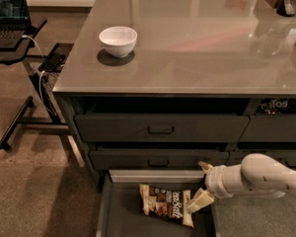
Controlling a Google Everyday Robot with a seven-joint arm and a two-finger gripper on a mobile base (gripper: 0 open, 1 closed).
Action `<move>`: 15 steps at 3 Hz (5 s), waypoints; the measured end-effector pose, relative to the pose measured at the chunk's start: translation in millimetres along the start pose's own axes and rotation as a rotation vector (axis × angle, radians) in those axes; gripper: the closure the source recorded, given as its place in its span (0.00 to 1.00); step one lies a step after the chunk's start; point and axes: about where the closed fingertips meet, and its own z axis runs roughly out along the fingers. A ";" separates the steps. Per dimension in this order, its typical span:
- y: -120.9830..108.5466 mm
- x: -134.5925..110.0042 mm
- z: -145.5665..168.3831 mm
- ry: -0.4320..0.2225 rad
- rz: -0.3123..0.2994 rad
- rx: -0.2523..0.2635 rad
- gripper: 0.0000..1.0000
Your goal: Pick brown chip bag from bottom drawer and place on counter
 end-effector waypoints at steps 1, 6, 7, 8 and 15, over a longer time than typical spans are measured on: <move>5.2 13.7 35.4 -0.020 0.029 -0.014 0.00; 3.5 79.8 140.1 -0.162 -0.107 -0.114 0.00; 5.4 91.9 163.7 -0.164 -0.095 -0.117 0.00; 6.1 113.1 201.4 -0.174 -0.095 -0.109 0.00; 0.5 156.5 303.4 -0.225 -0.136 -0.028 0.64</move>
Offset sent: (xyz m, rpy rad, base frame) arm -0.0022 0.0359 -0.1052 0.1288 -0.0462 0.0624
